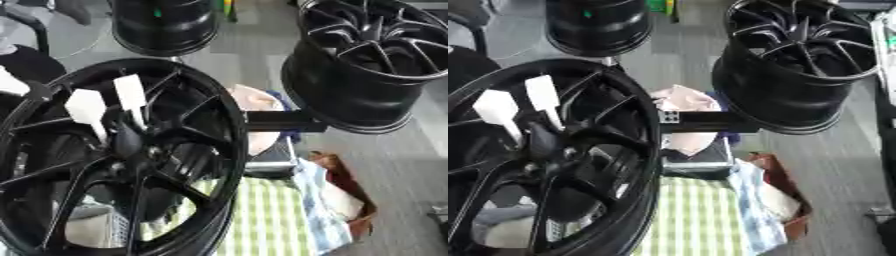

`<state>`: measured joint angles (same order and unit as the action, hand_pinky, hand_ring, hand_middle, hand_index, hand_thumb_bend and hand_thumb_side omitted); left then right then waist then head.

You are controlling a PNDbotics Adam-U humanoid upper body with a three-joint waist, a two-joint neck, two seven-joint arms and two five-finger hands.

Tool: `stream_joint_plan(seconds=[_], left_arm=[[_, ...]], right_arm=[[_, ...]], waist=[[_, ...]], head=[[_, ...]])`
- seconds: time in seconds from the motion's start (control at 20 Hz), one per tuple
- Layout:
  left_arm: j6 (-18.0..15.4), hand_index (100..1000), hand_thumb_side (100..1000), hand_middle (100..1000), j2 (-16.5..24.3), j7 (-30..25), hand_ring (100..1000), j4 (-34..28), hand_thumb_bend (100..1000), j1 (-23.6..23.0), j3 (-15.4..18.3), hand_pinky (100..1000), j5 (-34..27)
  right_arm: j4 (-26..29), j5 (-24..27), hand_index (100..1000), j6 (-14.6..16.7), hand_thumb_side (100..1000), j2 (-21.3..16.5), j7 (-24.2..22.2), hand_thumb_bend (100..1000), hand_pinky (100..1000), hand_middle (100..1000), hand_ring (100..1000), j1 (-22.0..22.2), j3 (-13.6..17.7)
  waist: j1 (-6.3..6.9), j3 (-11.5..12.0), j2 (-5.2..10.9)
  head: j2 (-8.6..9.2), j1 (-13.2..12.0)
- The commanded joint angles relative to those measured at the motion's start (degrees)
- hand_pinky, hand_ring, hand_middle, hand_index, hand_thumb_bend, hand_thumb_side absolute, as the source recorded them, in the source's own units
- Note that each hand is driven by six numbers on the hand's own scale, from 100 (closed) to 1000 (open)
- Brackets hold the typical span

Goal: Pull the pin out of the wheel hub.

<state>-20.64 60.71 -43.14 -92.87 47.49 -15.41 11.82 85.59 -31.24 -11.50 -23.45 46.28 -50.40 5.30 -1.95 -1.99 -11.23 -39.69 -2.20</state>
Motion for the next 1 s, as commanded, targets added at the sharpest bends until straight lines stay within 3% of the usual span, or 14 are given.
stream_joint_plan(seconds=[0.05, 0.45, 1.0], left_arm=[[-5.7, 893, 348, 789, 0.2, -8.4, 950, 1.8, 567, 2.1, -0.8, 916, -1.1], [-6.1, 881, 386, 773, -2.7, -8.8, 937, 7.9, 574, 4.3, -4.2, 894, 2.6], [-7.3, 880, 472, 778, -3.7, -8.8, 960, 13.5, 606, 2.8, -6.7, 891, 4.2]], right_arm=[[0.3, 0.5, 812, 0.0, 613, -0.7, 0.3, 100, 740, 720, 784, -1.0, 0.1], [0.4, 0.9, 812, 0.2, 620, -0.2, 0.6, 100, 740, 718, 783, -0.8, 0.1], [0.7, 1.6, 812, 0.4, 638, 0.2, 1.5, 100, 739, 714, 780, -0.1, 0.7]], waist=[[0.21, 0.0, 1.15], [0.06, -0.1, 1.08], [0.07, -0.3, 0.92]], head=[[0.29, 0.1], [0.46, 0.3], [0.63, 0.4]])
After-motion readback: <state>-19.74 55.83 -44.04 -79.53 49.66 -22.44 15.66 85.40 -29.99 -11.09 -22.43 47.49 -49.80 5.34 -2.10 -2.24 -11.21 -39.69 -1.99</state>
